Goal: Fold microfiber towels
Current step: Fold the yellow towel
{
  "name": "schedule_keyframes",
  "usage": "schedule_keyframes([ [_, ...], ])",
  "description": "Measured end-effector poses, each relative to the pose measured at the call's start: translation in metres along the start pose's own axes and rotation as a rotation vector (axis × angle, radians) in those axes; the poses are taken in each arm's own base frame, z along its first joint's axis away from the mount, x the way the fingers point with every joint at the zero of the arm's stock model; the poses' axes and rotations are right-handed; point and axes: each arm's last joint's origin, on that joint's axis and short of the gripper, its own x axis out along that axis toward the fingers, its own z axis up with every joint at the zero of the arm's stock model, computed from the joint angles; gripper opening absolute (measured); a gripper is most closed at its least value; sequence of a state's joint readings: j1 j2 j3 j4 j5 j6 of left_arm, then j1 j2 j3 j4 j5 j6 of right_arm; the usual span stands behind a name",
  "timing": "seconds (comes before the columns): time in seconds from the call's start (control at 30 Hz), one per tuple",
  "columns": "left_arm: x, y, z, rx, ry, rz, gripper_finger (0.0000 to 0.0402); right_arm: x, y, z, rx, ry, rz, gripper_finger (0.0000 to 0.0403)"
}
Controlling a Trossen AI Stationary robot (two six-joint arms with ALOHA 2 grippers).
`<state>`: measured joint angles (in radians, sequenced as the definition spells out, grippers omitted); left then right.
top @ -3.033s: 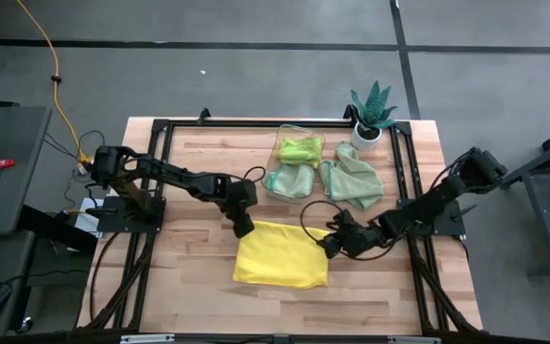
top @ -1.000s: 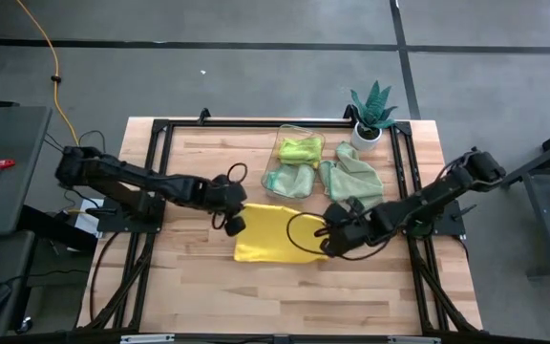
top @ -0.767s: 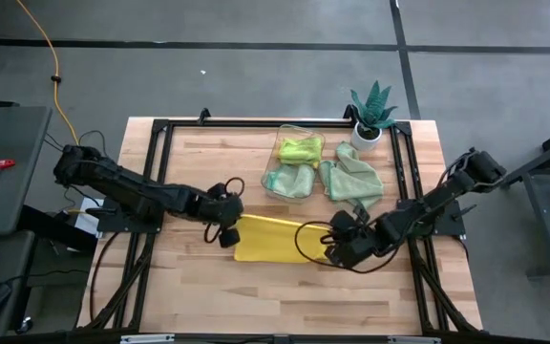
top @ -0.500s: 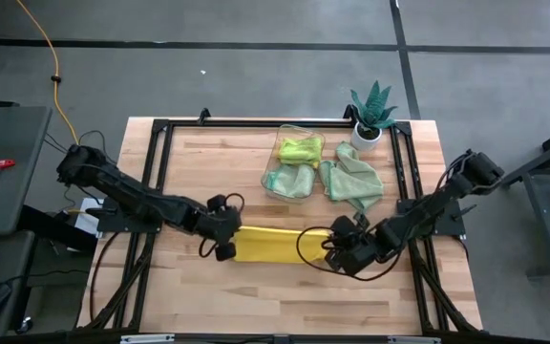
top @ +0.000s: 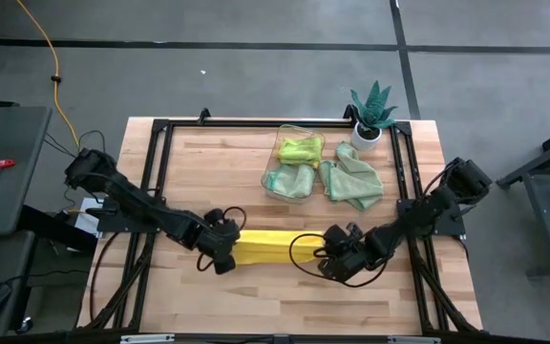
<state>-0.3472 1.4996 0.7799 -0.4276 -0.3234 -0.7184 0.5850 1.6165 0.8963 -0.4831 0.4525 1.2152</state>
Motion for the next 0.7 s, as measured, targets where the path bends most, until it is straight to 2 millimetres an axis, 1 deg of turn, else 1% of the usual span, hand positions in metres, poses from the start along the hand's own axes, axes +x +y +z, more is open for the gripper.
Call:
schedule_keyframes([
  [0.23,0.003,-0.015,-0.008,-0.003,0.008,-0.068,0.0,0.0,0.002,0.0,0.01,0.005,0.026,0.0002],
  [0.33,0.002,-0.016,-0.009,0.004,-0.01,-0.054,0.0001,0.0,0.003,0.001,0.004,0.023,0.038,0.0018],
  [0.4,0.002,-0.015,-0.009,0.007,-0.015,-0.036,0.0006,0.001,0.003,0.002,-0.001,0.028,0.049,0.004],
  [0.5,0.003,-0.015,-0.008,0.002,-0.015,-0.038,0.0025,-0.001,0.003,0.003,-0.018,0.029,0.055,0.0087],
  [0.6,0.003,-0.016,-0.008,0.0,0.025,-0.09,0.0049,-0.009,0.001,0.007,-0.028,0.016,0.066,0.0136],
  [0.7,0.0,-0.016,-0.01,0.042,0.073,-0.143,0.0076,-0.02,-0.003,0.011,-0.027,0.013,0.069,0.0169],
])
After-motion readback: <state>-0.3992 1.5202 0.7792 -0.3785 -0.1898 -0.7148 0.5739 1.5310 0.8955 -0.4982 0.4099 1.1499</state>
